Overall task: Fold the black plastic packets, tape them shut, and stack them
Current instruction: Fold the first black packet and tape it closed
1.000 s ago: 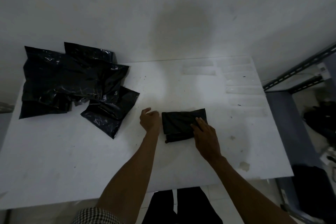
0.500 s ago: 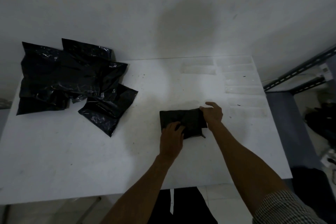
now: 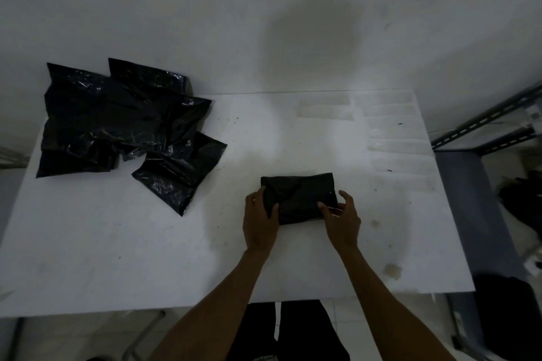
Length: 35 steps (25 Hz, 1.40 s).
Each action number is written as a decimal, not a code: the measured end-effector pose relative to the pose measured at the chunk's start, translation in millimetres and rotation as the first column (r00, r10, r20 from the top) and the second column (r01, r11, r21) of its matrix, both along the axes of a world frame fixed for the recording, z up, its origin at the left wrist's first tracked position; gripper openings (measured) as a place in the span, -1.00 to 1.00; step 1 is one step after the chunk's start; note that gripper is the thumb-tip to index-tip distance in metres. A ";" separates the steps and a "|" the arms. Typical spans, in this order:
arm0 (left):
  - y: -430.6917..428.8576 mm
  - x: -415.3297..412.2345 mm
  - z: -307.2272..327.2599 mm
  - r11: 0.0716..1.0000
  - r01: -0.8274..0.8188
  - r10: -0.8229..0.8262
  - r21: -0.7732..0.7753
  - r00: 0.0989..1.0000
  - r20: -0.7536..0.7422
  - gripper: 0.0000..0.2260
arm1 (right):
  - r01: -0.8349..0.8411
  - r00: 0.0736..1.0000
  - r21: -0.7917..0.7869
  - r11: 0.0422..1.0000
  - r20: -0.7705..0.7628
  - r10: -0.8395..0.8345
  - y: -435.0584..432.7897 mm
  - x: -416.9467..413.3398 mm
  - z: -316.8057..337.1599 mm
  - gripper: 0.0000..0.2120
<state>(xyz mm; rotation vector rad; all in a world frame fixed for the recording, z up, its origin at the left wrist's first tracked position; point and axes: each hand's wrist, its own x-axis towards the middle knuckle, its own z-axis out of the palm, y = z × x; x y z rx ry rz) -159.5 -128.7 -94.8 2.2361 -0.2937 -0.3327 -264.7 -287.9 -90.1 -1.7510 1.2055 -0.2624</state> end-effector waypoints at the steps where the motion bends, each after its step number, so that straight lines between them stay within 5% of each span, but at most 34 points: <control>1: -0.8 -1.2 1.8 0.996 -0.067 0.061 -0.066 0.995 -0.084 -0.49 | 0.002 1.000 0.008 1.000 0.006 -0.003 1.2 -0.7 -1.8 -0.36; 4: -4.2 -1.7 7.8 0.949 -0.273 0.216 -0.155 0.927 -0.308 -0.40 | 0.014 0.999 0.036 0.999 0.042 -0.015 0.1 -1.9 -8.0 -0.38; 9: 0.2 5.2 7.9 0.949 -0.254 0.187 -0.186 0.931 -0.315 -0.46 | -0.052 0.998 -0.158 0.986 0.038 0.058 5.6 -4.8 -8.9 -0.32; 11: 0.2 7.6 7.6 0.955 -0.224 0.162 -0.192 0.942 -0.293 -0.47 | -0.190 0.982 -0.430 0.882 -0.067 0.178 9.0 -7.1 -8.3 -0.34; 14: 3.0 6.3 4.0 0.978 -0.143 0.113 -0.151 0.975 -0.193 -0.45 | -0.462 0.881 -0.670 0.582 -0.267 0.392 8.6 -8.9 -11.3 -0.52; 16: 6.2 0.5 -3.2 1.000 0.021 -0.023 0.017 0.995 0.094 -0.46 | -0.550 0.825 -0.669 0.499 -0.343 0.449 10.6 -11.0 -15.1 -0.62; 19: 9.5 -9.7 -16.8 0.855 0.426 -0.517 0.295 0.736 0.436 -0.50 | -0.596 0.797 -0.620 0.510 -0.384 0.465 10.5 -13.1 -17.8 -0.61; 21: 11.9 -13.3 -24.8 0.759 0.546 -0.651 0.356 0.637 0.412 -0.53 | -0.605 0.790 -0.604 0.519 -0.378 0.482 9.6 -15.6 -17.9 -0.60; 29: -2.2 16.2 -27.2 0.811 0.509 -0.585 0.289 0.727 0.360 -0.47 | -0.644 0.756 -0.628 0.437 -0.436 0.487 -10.5 4.8 -21.4 -0.53; 35: -21.9 53.1 -32.3 0.795 0.530 -0.607 0.296 0.685 0.403 -0.58 | -0.615 0.776 -0.691 0.380 -0.446 0.446 -26.9 25.4 -19.3 -0.56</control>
